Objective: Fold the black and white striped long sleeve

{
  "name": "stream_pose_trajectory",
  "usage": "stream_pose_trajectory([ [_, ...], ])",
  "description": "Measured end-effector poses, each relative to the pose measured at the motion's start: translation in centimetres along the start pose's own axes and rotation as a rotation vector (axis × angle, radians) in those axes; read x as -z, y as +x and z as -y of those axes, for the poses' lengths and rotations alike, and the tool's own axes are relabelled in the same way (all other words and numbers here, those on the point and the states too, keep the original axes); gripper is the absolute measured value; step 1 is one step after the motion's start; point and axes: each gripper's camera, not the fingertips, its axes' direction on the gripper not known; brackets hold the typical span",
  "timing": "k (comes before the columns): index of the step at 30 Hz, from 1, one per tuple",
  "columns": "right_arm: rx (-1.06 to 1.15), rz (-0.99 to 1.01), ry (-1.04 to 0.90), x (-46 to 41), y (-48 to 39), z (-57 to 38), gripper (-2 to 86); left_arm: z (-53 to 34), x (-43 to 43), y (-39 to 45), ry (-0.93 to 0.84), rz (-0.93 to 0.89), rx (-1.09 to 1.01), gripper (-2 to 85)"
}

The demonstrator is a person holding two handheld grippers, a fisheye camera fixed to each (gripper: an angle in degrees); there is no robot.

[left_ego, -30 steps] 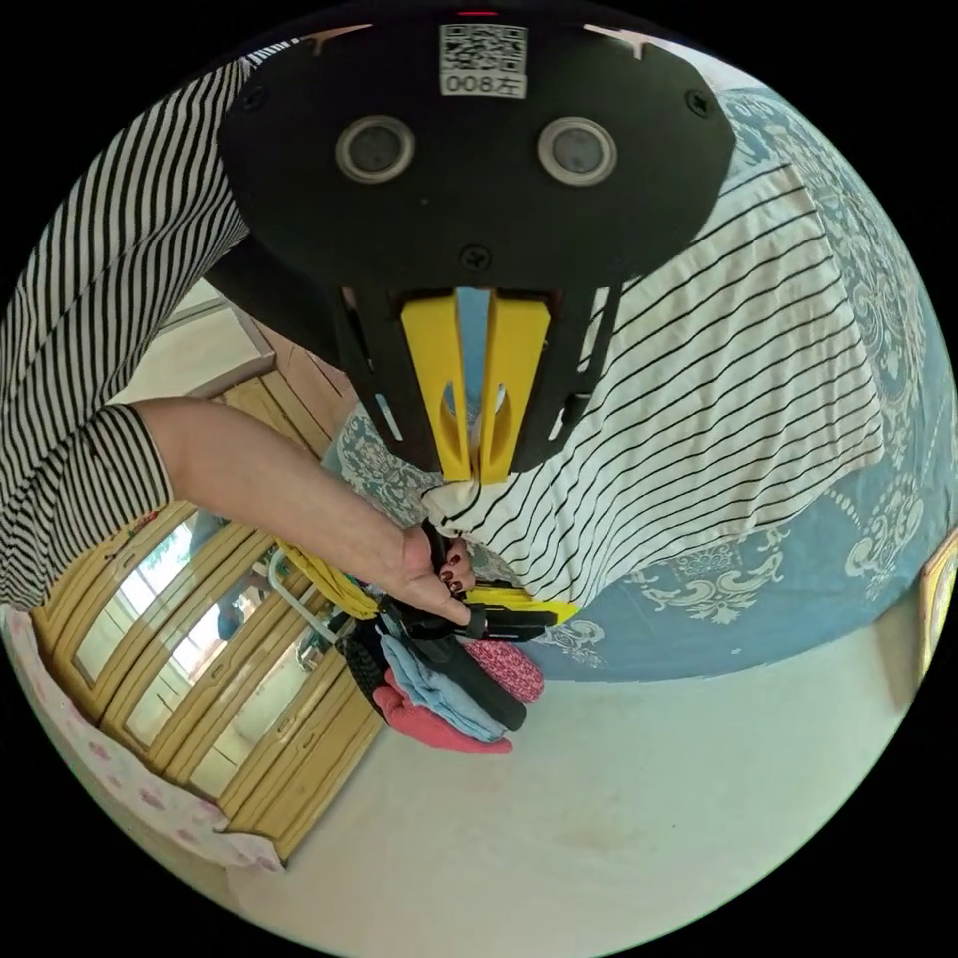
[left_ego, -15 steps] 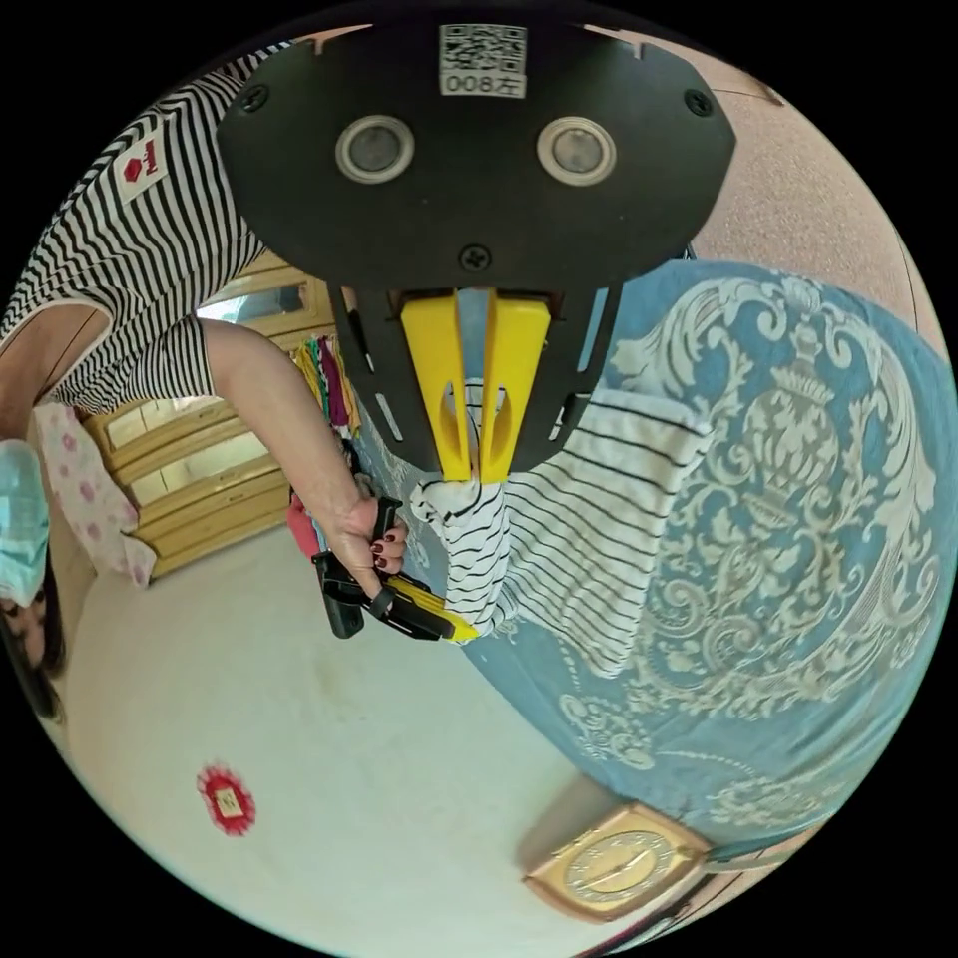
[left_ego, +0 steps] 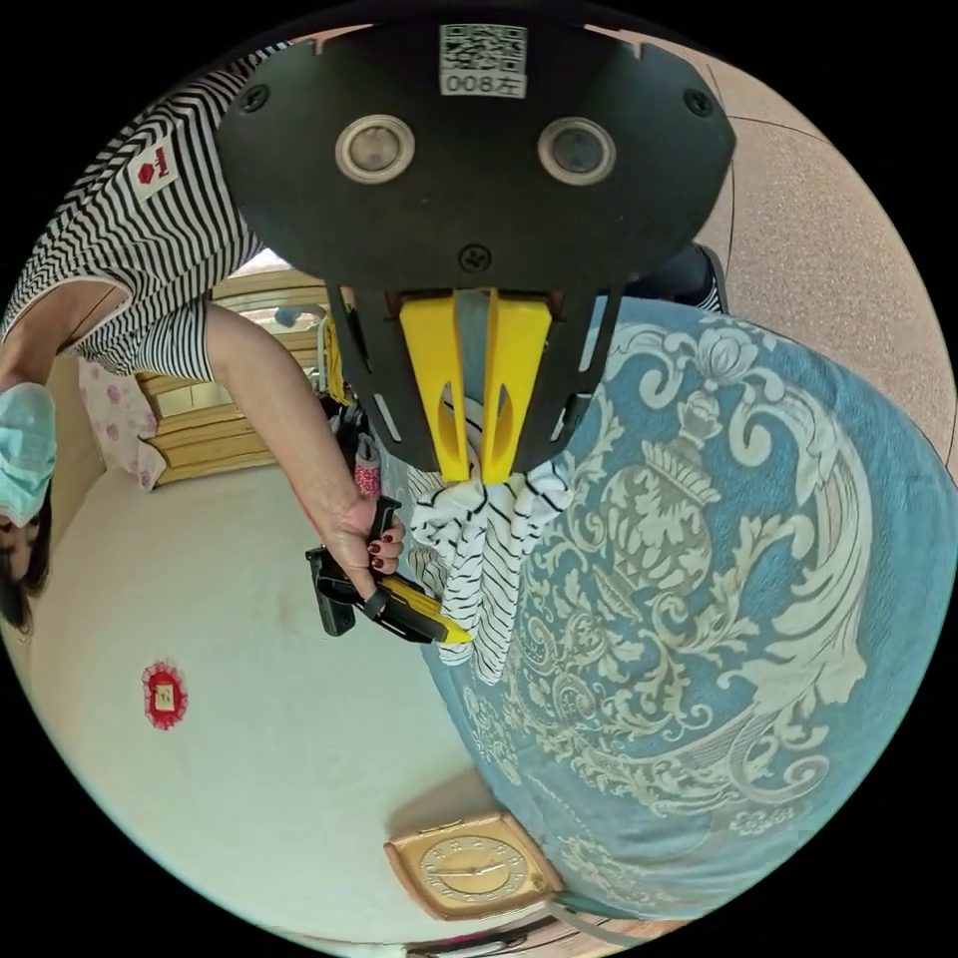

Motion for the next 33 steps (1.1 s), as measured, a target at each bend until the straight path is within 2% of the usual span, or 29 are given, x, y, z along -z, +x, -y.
stream_pose_trajectory([
  [8,0.090,0.067,0.099,0.4,-2.8,-1.0,2.9,-3.8,4.4,-0.4,0.070,0.029,0.040,1.6],
  [11,0.119,0.078,0.169,1.6,-3.7,-2.2,2.7,-5.1,5.3,2.1,0.082,0.062,-0.044,0.9],
  [14,0.109,0.027,0.128,0.1,-3.6,-2.4,2.2,-5.3,3.6,5.8,0.021,0.098,-0.188,0.5],
  [18,0.081,-0.080,-0.017,-4.9,-3.0,-2.0,1.0,-5.1,-0.6,9.1,-0.061,0.284,-0.331,0.3],
  [21,0.082,-0.070,-0.012,-5.9,-3.0,-2.3,0.4,-5.8,-3.5,8.7,-0.157,0.439,-0.326,0.3],
  [26,0.115,-0.087,-0.002,-4.0,-3.9,-4.0,0.2,-8.1,-1.6,9.3,-0.115,0.375,-0.280,0.4],
  [33,0.075,0.083,0.094,0.5,-2.5,-14.3,0.1,-10.6,1.3,11.4,-0.052,0.369,-0.321,1.2],
])
